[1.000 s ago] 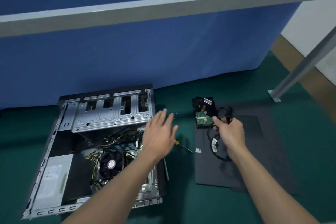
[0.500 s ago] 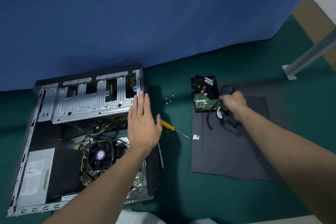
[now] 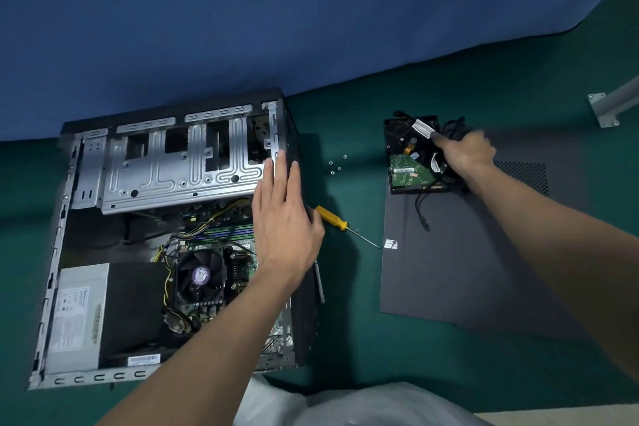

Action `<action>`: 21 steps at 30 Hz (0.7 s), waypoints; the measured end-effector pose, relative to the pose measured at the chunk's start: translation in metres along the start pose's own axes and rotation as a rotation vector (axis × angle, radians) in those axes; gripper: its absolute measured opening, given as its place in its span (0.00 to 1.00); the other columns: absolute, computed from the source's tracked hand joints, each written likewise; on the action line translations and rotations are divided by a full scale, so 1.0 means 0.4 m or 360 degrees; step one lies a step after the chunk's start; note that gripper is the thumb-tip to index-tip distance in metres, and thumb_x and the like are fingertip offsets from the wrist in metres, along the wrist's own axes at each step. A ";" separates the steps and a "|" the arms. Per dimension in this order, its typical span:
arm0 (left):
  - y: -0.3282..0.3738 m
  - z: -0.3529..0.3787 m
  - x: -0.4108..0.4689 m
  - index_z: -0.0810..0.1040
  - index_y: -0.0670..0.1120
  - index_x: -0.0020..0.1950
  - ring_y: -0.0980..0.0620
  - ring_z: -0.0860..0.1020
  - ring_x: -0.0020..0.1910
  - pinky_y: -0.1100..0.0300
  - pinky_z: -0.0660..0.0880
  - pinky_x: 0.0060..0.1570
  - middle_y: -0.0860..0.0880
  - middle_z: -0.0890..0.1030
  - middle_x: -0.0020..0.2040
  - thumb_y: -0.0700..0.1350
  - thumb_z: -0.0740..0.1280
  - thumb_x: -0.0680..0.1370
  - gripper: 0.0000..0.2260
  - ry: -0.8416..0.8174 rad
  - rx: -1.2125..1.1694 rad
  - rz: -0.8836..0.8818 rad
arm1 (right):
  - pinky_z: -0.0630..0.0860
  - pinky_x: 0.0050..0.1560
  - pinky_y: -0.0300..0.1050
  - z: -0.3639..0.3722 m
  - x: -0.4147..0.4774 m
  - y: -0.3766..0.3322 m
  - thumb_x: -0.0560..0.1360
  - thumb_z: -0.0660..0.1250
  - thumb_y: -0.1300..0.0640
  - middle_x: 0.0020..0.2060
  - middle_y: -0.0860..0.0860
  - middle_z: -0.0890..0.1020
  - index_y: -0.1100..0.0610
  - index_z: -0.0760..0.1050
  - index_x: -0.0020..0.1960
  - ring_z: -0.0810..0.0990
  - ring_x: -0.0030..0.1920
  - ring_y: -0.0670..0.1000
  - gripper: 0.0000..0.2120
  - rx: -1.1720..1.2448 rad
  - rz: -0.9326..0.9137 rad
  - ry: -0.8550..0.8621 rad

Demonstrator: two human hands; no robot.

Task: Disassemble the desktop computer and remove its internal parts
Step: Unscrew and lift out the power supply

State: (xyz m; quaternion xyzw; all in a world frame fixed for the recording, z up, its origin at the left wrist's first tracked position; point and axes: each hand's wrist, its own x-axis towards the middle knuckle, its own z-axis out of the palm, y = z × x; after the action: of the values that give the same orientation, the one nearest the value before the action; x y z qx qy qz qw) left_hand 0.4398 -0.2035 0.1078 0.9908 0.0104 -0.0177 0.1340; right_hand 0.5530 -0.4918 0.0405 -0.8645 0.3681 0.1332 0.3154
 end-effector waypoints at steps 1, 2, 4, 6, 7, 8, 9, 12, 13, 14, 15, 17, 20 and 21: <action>0.000 0.000 0.000 0.58 0.43 0.78 0.49 0.46 0.79 0.53 0.46 0.77 0.47 0.50 0.80 0.44 0.67 0.74 0.34 0.0001 -0.0003 0.0001 | 0.60 0.69 0.54 0.003 -0.009 0.001 0.73 0.65 0.36 0.69 0.64 0.66 0.68 0.58 0.72 0.61 0.70 0.63 0.43 -0.0073 -0.0042 0.0027; 0.000 0.000 -0.001 0.58 0.43 0.78 0.49 0.46 0.79 0.53 0.45 0.76 0.47 0.50 0.80 0.44 0.66 0.74 0.34 0.0001 -0.0006 0.0001 | 0.59 0.68 0.54 0.006 -0.021 0.004 0.74 0.63 0.35 0.69 0.64 0.65 0.68 0.57 0.72 0.61 0.70 0.63 0.43 -0.0150 -0.0087 0.0061; 0.000 -0.001 -0.001 0.59 0.43 0.78 0.49 0.46 0.79 0.53 0.45 0.76 0.47 0.50 0.80 0.44 0.66 0.74 0.33 0.0006 -0.0014 0.0000 | 0.60 0.67 0.57 0.008 -0.054 0.011 0.76 0.60 0.37 0.69 0.64 0.64 0.67 0.57 0.73 0.61 0.69 0.63 0.40 -0.0287 -0.0204 0.0159; 0.000 -0.001 0.000 0.59 0.42 0.77 0.49 0.46 0.79 0.53 0.46 0.76 0.47 0.50 0.80 0.44 0.66 0.74 0.33 0.0017 -0.0020 0.0002 | 0.62 0.66 0.58 0.011 -0.100 0.014 0.78 0.59 0.41 0.67 0.65 0.66 0.67 0.61 0.70 0.62 0.66 0.64 0.34 -0.0415 -0.0383 0.0333; 0.000 -0.001 0.000 0.59 0.42 0.77 0.49 0.47 0.79 0.53 0.46 0.76 0.47 0.51 0.80 0.44 0.66 0.74 0.33 0.0021 -0.0021 0.0007 | 0.63 0.65 0.59 0.016 -0.130 0.016 0.78 0.59 0.43 0.66 0.65 0.67 0.66 0.64 0.68 0.63 0.66 0.64 0.30 -0.0469 -0.0496 0.0435; 0.001 -0.002 0.000 0.59 0.42 0.77 0.48 0.47 0.79 0.53 0.46 0.76 0.46 0.51 0.80 0.44 0.66 0.74 0.33 0.0023 -0.0022 0.0011 | 0.63 0.64 0.59 0.025 -0.163 0.019 0.78 0.60 0.46 0.66 0.64 0.67 0.66 0.67 0.66 0.63 0.65 0.64 0.26 -0.0506 -0.0621 0.0521; 0.001 -0.003 0.000 0.58 0.42 0.78 0.48 0.47 0.79 0.53 0.46 0.76 0.46 0.51 0.80 0.44 0.66 0.74 0.33 0.0024 -0.0026 0.0012 | 0.63 0.62 0.59 0.038 -0.201 0.023 0.78 0.61 0.49 0.65 0.64 0.68 0.65 0.70 0.63 0.64 0.64 0.64 0.22 -0.0520 -0.0758 0.0579; 0.004 -0.005 0.000 0.58 0.42 0.78 0.49 0.46 0.79 0.53 0.45 0.76 0.47 0.50 0.80 0.44 0.66 0.75 0.33 0.0027 -0.0030 0.0012 | 0.66 0.56 0.58 0.100 -0.329 0.046 0.76 0.65 0.55 0.59 0.62 0.74 0.63 0.76 0.56 0.69 0.59 0.63 0.14 -0.0505 -0.1191 0.0538; 0.004 -0.006 -0.001 0.58 0.42 0.78 0.49 0.46 0.79 0.53 0.45 0.76 0.47 0.50 0.80 0.44 0.66 0.75 0.33 0.0030 -0.0032 0.0011 | 0.68 0.55 0.57 0.126 -0.368 0.053 0.76 0.65 0.55 0.57 0.61 0.75 0.63 0.76 0.55 0.70 0.57 0.62 0.13 -0.0516 -0.1307 0.0435; 0.005 -0.007 -0.002 0.58 0.42 0.78 0.48 0.46 0.79 0.53 0.45 0.76 0.47 0.50 0.80 0.44 0.65 0.75 0.33 0.0032 -0.0034 0.0013 | 0.69 0.55 0.57 0.153 -0.401 0.057 0.76 0.64 0.55 0.55 0.59 0.76 0.62 0.77 0.55 0.71 0.56 0.61 0.12 -0.0536 -0.1385 0.0286; 0.006 -0.009 -0.002 0.58 0.42 0.78 0.48 0.46 0.79 0.53 0.45 0.76 0.47 0.50 0.80 0.44 0.65 0.75 0.33 0.0032 -0.0034 0.0016 | 0.70 0.54 0.55 0.178 -0.426 0.057 0.77 0.64 0.55 0.55 0.57 0.76 0.62 0.76 0.56 0.71 0.56 0.59 0.12 -0.0557 -0.1420 0.0122; 0.007 -0.012 -0.002 0.57 0.42 0.78 0.49 0.46 0.79 0.54 0.44 0.76 0.47 0.49 0.80 0.44 0.65 0.76 0.33 0.0029 -0.0037 0.0020 | 0.71 0.53 0.52 0.222 -0.451 0.049 0.76 0.63 0.58 0.55 0.55 0.75 0.61 0.74 0.58 0.70 0.57 0.57 0.12 -0.0617 -0.1385 -0.0119; 0.007 -0.014 -0.003 0.56 0.43 0.78 0.49 0.45 0.79 0.56 0.41 0.75 0.47 0.48 0.80 0.44 0.65 0.76 0.32 0.0024 -0.0063 0.0016 | 0.72 0.51 0.51 0.258 -0.453 0.022 0.71 0.64 0.68 0.57 0.56 0.74 0.61 0.70 0.60 0.70 0.58 0.57 0.18 -0.0682 -0.1235 -0.0286; 0.007 -0.013 -0.003 0.56 0.43 0.78 0.49 0.45 0.79 0.56 0.41 0.75 0.47 0.48 0.80 0.44 0.65 0.76 0.32 0.0028 -0.0071 0.0016 | 0.73 0.51 0.51 0.265 -0.449 0.012 0.69 0.65 0.70 0.57 0.57 0.73 0.61 0.69 0.61 0.71 0.58 0.58 0.21 -0.0696 -0.1198 -0.0305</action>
State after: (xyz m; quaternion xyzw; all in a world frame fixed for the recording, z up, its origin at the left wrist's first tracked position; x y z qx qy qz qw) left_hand 0.4389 -0.2047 0.1137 0.9877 0.0071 -0.0081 0.1560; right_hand 0.4252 -0.3269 0.0402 -0.9683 -0.0399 0.1635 0.1845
